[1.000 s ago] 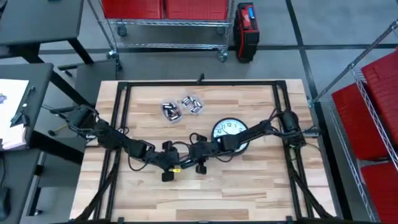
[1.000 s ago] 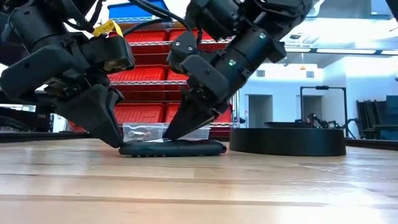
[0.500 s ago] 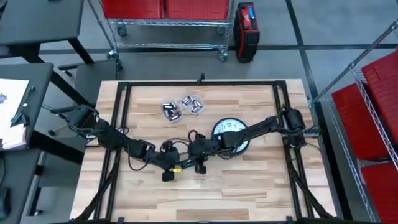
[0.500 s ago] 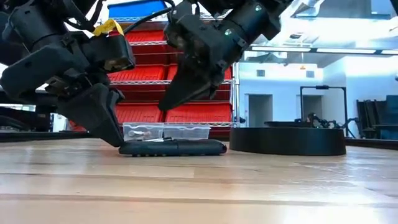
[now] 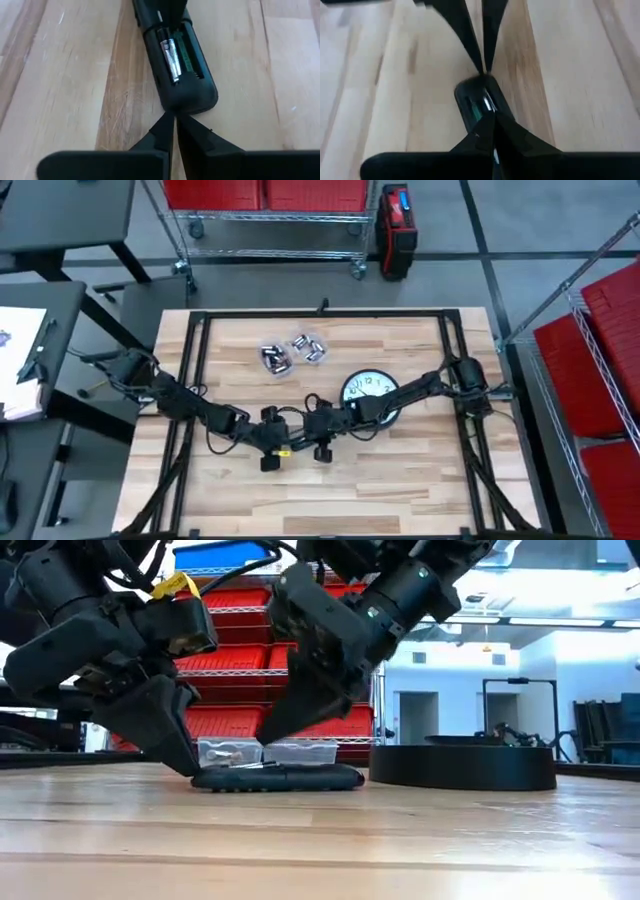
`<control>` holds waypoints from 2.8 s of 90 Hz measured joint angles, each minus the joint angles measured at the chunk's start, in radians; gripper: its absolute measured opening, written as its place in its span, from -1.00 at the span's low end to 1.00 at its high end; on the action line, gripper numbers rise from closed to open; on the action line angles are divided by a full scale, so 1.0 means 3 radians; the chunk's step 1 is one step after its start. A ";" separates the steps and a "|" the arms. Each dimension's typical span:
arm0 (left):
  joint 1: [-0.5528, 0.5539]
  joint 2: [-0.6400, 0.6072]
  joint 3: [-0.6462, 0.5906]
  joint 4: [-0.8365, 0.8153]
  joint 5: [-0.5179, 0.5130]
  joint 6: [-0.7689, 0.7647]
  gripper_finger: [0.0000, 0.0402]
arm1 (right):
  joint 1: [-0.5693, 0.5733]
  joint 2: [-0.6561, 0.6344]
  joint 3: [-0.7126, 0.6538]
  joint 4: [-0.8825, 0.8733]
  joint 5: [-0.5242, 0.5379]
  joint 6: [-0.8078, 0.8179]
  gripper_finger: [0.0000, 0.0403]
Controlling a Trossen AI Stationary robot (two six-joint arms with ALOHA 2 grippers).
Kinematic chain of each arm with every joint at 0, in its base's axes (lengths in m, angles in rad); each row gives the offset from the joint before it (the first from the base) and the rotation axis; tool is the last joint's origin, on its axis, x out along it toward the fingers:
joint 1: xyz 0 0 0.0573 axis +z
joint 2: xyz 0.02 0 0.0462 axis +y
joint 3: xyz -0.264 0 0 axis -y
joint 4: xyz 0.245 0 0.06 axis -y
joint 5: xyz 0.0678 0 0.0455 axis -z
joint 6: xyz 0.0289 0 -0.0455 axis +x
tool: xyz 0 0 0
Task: Insert battery
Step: Insert the silver battery into the remote control
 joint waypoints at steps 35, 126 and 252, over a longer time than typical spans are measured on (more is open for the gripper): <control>0.0003 -0.0001 0.0000 0.0010 0.0001 -0.0007 -0.99 | 0.0059 0.0231 0.0015 -0.0022 -0.0111 0.0099 -1.00; 0.0004 -0.0004 -0.0001 0.0002 0.0001 -0.0027 -0.99 | -0.0034 0.0133 -0.0055 -0.0106 -0.0072 -0.0107 -1.00; 0.1298 -0.1347 0.1394 -0.2325 -0.0072 -0.0039 -0.99 | -0.1492 -0.2527 -0.0088 -0.0855 -0.0165 -0.0510 -1.00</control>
